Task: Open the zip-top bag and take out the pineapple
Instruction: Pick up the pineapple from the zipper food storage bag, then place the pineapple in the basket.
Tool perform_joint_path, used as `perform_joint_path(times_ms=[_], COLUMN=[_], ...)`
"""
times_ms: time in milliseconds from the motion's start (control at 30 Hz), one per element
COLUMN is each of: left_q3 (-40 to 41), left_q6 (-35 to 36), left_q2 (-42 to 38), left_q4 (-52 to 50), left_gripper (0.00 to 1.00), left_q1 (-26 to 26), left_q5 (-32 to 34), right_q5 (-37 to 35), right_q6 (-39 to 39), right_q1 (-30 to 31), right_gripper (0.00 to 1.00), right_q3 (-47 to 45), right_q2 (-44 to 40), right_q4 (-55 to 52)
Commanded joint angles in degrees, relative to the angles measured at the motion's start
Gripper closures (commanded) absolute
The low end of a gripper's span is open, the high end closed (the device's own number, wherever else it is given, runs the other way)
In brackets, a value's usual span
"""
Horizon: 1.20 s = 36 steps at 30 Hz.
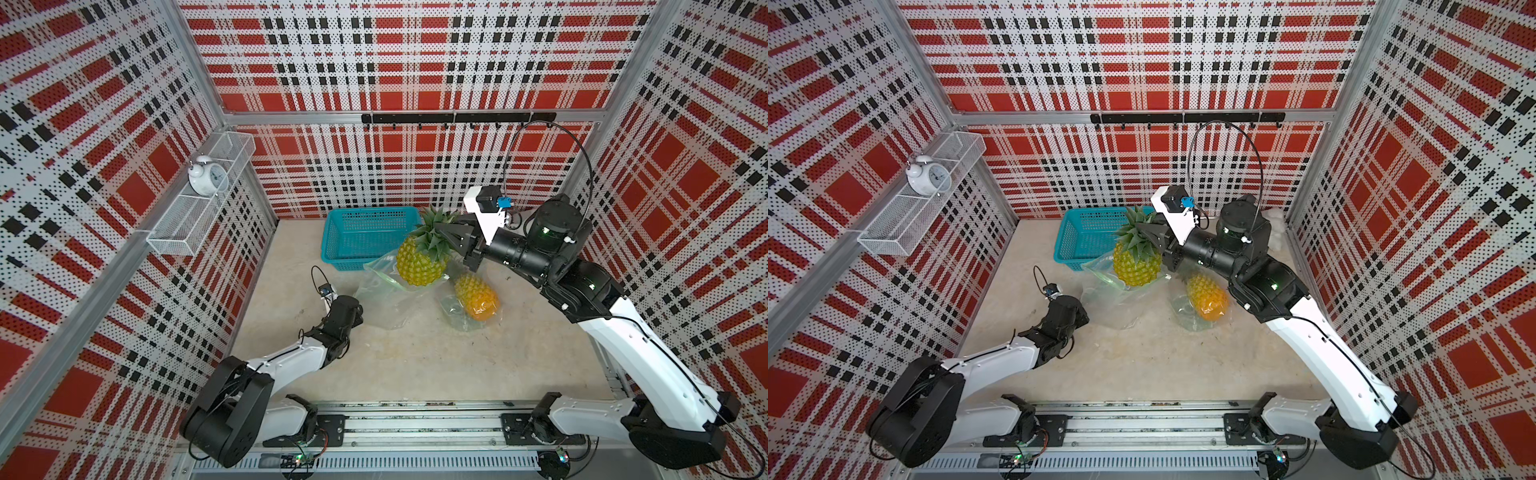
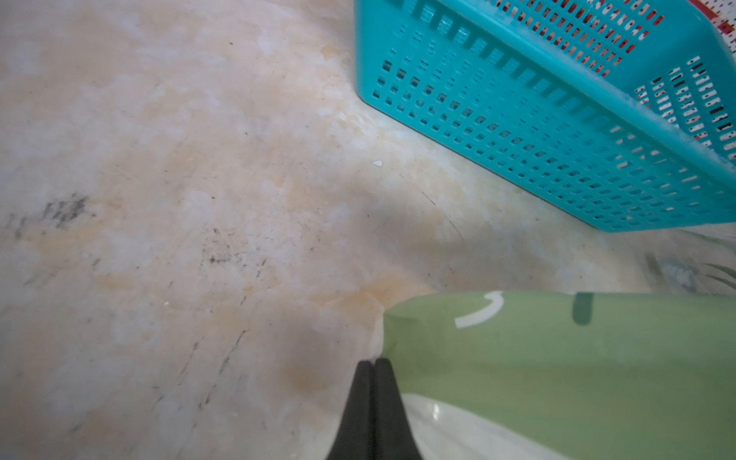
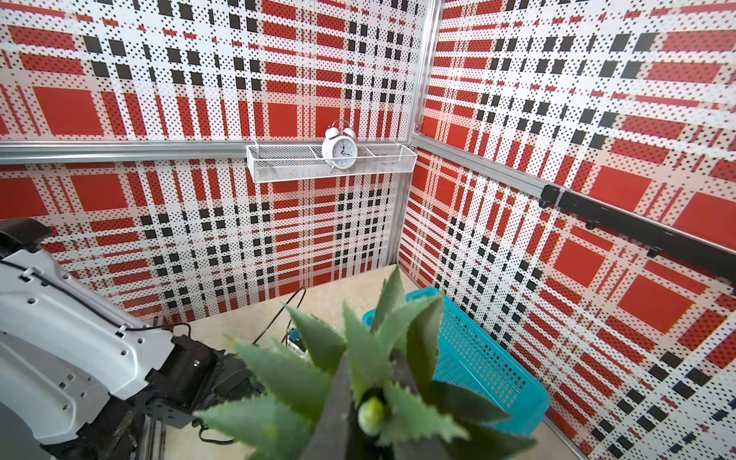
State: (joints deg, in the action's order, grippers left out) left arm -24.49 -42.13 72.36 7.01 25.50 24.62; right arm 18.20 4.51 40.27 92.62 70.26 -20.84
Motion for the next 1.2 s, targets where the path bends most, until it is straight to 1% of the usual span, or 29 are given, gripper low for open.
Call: perform_joint_path(times_ms=[0, 367, 467, 500, 667, 767, 867, 1167], left_q3=[-0.07, 4.56, 5.31, 5.54, 6.44, 5.71, 5.0, 3.91], left_q6=[0.0, -0.23, -0.57, -0.84, -1.6, -1.3, -0.78, -0.79], left_q2=[-2.87, -13.57, -18.03, -19.91, -29.18, -32.43, -33.71, -36.51], left_q4=[-2.37, -5.98, -7.8, -8.48, -10.66, -12.8, -14.16, -15.77], left_gripper=[1.0, 1.0, 1.0, 1.0, 1.0, 1.0, 1.0, 1.0], left_q1=[-0.94, -8.9, -10.88, -13.25, -18.39, -21.5, -23.71, -27.12], left_q5=[3.15, 2.56, 2.45, 2.15, -0.35, -1.68, -3.05, -4.1], right_q5=[-2.61, -7.26, -9.09, -9.46, -10.81, -10.64, -9.58, -3.21], right_q6=[1.11, 2.28, 2.6, 2.74, 2.53, 1.96, 0.91, -3.48], right_q1=[-0.1, -0.19, -0.2, -0.31, -1.09, -1.98, -3.25, -8.07], right_gripper=[1.0, 1.0, 1.0, 1.0, 1.0, 1.0, 1.0, 1.0], right_q3=[3.91, 8.14, 8.7, 8.79, 8.81, 8.66, 8.16, 8.27], right_q2=[-2.33, 0.82, 1.74, 2.02, 3.52, 4.59, 5.69, 10.95], right_q4=[10.11, 10.73, 10.64, 10.57, 10.38, 10.28, 10.79, 12.77])
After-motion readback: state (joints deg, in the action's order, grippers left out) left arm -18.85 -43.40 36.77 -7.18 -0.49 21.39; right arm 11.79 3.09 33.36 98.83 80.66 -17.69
